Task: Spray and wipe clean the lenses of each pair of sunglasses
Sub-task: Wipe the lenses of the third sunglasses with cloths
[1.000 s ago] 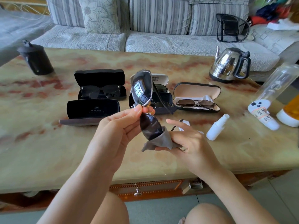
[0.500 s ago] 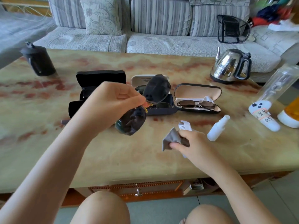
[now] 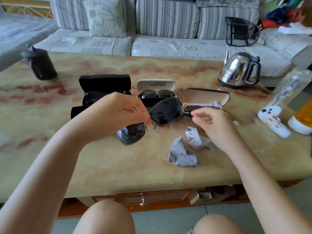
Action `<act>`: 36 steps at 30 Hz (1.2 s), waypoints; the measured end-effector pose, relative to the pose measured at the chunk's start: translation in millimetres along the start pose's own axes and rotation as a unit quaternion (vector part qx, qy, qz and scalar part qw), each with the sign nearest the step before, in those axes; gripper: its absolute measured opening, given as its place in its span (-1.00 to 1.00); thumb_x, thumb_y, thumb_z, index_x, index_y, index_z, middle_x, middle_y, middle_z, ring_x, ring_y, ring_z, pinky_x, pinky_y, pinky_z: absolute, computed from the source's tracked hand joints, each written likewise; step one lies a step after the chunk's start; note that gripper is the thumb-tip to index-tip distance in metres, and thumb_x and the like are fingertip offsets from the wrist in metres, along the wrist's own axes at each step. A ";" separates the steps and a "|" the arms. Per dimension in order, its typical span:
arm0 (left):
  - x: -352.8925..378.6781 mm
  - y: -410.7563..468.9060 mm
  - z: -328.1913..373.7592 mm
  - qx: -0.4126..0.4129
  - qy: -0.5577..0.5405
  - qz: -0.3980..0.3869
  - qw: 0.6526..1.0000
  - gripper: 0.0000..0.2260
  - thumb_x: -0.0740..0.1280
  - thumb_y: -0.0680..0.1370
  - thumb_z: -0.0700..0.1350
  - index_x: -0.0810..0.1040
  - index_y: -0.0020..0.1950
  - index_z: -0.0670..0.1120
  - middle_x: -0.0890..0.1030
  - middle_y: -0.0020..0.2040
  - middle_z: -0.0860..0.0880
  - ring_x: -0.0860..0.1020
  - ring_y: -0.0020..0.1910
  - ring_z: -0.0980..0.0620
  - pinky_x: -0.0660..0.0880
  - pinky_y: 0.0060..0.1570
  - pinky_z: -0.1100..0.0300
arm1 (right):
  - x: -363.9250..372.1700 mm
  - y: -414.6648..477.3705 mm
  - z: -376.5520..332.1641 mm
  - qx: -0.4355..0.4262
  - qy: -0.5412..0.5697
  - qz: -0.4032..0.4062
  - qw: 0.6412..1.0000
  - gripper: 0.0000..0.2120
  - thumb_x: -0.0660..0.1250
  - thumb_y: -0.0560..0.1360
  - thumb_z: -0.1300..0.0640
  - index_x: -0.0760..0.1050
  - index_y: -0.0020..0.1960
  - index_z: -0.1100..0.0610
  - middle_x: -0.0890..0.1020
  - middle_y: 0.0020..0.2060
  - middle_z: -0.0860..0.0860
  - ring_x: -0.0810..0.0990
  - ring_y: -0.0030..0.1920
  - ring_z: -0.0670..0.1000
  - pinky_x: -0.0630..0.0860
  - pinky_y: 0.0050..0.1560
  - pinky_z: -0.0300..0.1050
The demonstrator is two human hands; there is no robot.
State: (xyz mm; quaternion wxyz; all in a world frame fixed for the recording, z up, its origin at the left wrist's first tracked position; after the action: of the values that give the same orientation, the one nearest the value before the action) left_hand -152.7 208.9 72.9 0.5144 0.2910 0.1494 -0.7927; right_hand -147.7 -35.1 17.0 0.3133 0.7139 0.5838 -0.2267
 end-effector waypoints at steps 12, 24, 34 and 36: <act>15.7 -0.3 -9.1 -0.032 -0.017 0.021 0.999 -0.87 0.39 0.51 -0.09 0.68 -0.23 -0.01 0.69 -0.26 0.16 0.62 -0.25 0.30 0.44 -0.15 0.53 | 30.8 3.8 40.8 0.080 -0.139 0.041 0.986 -0.91 0.42 0.45 0.12 0.57 -0.21 0.10 0.61 -0.33 -0.03 0.56 -0.19 0.05 0.40 -0.15 -0.06; 18.4 1.0 -13.8 -0.046 0.003 0.001 0.999 -0.88 0.39 0.50 -0.03 0.68 -0.22 0.04 0.70 -0.23 0.17 0.64 -0.17 0.22 0.54 0.07 0.21 | 3.2 -0.2 7.2 0.159 0.456 0.023 0.876 -0.91 0.46 0.38 0.28 0.57 -0.19 0.15 0.68 -0.24 0.04 0.66 -0.22 -0.04 0.61 -0.09 -0.23; 8.7 0.4 -12.9 -0.009 0.033 -0.060 0.998 -0.92 0.41 0.49 -0.08 0.68 -0.18 0.03 0.68 -0.25 0.15 0.61 -0.24 0.28 0.45 -0.14 0.48 | 12.3 14.5 -77.5 -0.101 0.345 -0.202 0.911 -0.83 0.49 0.23 0.30 0.58 -0.35 0.05 0.68 -0.26 -0.10 0.63 -0.14 -0.13 0.55 -0.01 -0.29; 6.3 -0.7 -15.7 -0.010 0.035 -0.065 0.997 -0.93 0.41 0.49 -0.08 0.68 -0.18 0.03 0.69 -0.24 0.11 0.62 -0.23 0.24 0.46 -0.12 0.45 | 14.4 9.9 -71.6 -0.103 0.303 -0.254 0.913 -0.86 0.49 0.28 0.30 0.55 -0.29 0.14 0.68 -0.19 -0.03 0.63 -0.09 -0.05 0.59 0.04 -0.17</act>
State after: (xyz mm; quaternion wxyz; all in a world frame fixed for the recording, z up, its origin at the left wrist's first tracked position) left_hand -150.4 213.1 56.6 0.4591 0.3031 0.1939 -0.8123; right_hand -137.9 24.6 59.0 0.1253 0.5399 0.8323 -0.0101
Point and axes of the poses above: each hand's wrist, its own y-axis towards the middle knuckle, its own x-axis out of the palm, z = x × y, the point moved 4 cm from there along y, towards the middle knuckle
